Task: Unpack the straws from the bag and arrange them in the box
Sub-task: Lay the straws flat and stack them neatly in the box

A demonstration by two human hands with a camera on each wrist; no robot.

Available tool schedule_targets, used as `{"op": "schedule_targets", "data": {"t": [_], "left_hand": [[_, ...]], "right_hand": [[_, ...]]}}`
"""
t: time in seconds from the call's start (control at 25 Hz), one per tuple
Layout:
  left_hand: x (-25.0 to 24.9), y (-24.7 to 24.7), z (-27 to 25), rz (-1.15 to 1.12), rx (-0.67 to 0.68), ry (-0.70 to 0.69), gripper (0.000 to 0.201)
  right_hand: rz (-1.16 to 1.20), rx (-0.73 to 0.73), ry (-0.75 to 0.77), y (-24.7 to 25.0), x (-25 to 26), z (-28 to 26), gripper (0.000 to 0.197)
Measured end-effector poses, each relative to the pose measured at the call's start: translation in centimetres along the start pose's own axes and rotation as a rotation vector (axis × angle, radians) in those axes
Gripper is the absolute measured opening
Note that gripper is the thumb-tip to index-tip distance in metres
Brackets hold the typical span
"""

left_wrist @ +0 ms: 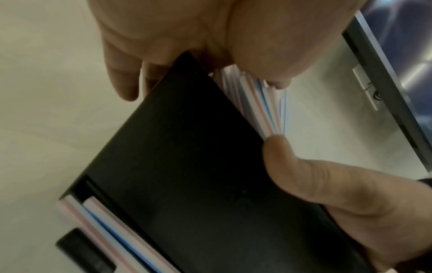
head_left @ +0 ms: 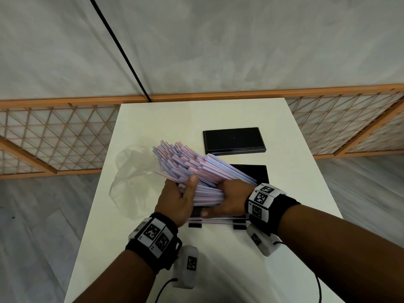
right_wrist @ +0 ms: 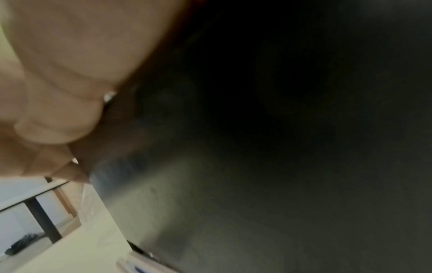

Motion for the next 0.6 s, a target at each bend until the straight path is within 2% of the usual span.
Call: {"op": "schedule_targets", "data": {"t": [0.12,0.2,0.32,0.4,0.48,0.56,0.6], "left_hand": [[1.1,0.8,-0.1,0.055,-0.061,0.091,0.075],[2.0,1.0,0.0,0.031,-0.087,0.135,0.084],[3.1,0.7,0.4,-0.094,-0.08,0.16,0.089],[3.3,0.2,0.3,-0.096,-0.03,0.142,0.09],[3.2,-0.1,-0.2,-0.004,0.007,0.122,0.083],[3.1,0.2,-0.6,0.04,-0.027,0.114,0.071],[2.9,0.4,-0.8,0.014,-0.049,0.103,0.067]], "right_hand": [[-0.133,-0.066,-0.03,0.7,-0.5,-0.6,0.079],[-0.164,-0.135,-0.002,1.0,-0.7,-1.9,0.077],[-0.209,-0.332,0.058,1.7,-1.1,-4.8,0.053],[-0.243,-0.381,0.058,1.5,-1.8,-5.7,0.035],[-0.235,-0.341,0.046,0.7,-2.5,-5.8,0.023],[-0.236,-0.348,0.073,0.0,-2.7,-6.0,0.023],[-0.23,-0.398,0.099,0.0,-2.7,-6.4,0.023]]}}
Point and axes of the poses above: each hand's wrist, its own z-axis towards the middle knuckle, its own y-axis out of the back of the hand, x = y × z, the point moved 5 cm from there along z, towards the middle knuckle, and after that the axes turned 1 degree about y, right-handed, at the moved point
